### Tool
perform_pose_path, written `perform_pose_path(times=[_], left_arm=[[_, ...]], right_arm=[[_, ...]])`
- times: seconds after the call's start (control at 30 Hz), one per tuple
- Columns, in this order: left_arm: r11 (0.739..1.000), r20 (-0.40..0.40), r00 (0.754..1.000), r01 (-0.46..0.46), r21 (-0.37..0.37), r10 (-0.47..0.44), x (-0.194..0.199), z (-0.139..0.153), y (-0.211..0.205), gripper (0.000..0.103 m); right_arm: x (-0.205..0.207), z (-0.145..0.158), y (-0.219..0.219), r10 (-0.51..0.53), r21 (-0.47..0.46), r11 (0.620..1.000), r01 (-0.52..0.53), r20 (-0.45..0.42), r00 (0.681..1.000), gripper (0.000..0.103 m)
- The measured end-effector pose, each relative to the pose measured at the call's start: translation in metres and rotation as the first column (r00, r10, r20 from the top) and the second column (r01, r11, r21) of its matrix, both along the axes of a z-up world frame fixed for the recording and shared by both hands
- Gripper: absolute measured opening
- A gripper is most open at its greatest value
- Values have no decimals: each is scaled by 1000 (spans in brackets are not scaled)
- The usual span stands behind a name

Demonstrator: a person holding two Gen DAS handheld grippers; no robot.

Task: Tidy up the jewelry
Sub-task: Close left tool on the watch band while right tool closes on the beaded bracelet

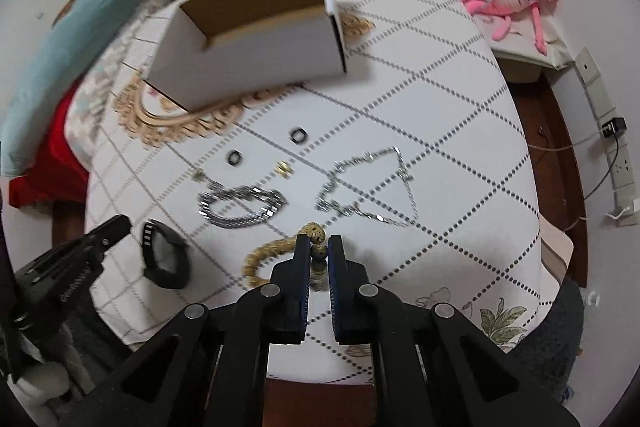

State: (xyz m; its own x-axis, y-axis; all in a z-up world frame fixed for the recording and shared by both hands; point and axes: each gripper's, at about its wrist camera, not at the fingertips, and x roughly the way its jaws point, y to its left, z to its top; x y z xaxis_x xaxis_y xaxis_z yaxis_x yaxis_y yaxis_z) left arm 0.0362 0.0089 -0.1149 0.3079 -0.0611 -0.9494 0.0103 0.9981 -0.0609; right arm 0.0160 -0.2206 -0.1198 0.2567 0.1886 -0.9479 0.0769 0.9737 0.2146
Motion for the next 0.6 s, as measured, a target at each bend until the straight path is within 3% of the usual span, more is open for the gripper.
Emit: perform_pose_path(times=[0.13,0.2,0.37,0.47,0.53,0.6], left_arm=[[996,-14,999,-37,-80,36,1,2,12,2],[985,-73,994,-93,-148,83,4,-9,26,6],[928,-277,941,-268,-259,194,-4,-52,48,8],[895,-324,923,-313,-318,208,-10,-63,47,20],[893,-333,921,-314,-322,204,-11,-67,41,22],[908,-306,931,-291,-301,197,-10,-66,34,22]], right_arm=[[3,16,0,9,14,1000,-9,40,999,9],[2,23,0,5,18,1000,-6,56,998,9],[-2,18,-6,-17,9,1000,16,55,998,9],[-5,8,-11,-37,19,999,37,33,999,9],[-7,3,-13,-47,16,999,47,25,999,9],[-8,-2,-17,-58,16,998,58,17,998,9]])
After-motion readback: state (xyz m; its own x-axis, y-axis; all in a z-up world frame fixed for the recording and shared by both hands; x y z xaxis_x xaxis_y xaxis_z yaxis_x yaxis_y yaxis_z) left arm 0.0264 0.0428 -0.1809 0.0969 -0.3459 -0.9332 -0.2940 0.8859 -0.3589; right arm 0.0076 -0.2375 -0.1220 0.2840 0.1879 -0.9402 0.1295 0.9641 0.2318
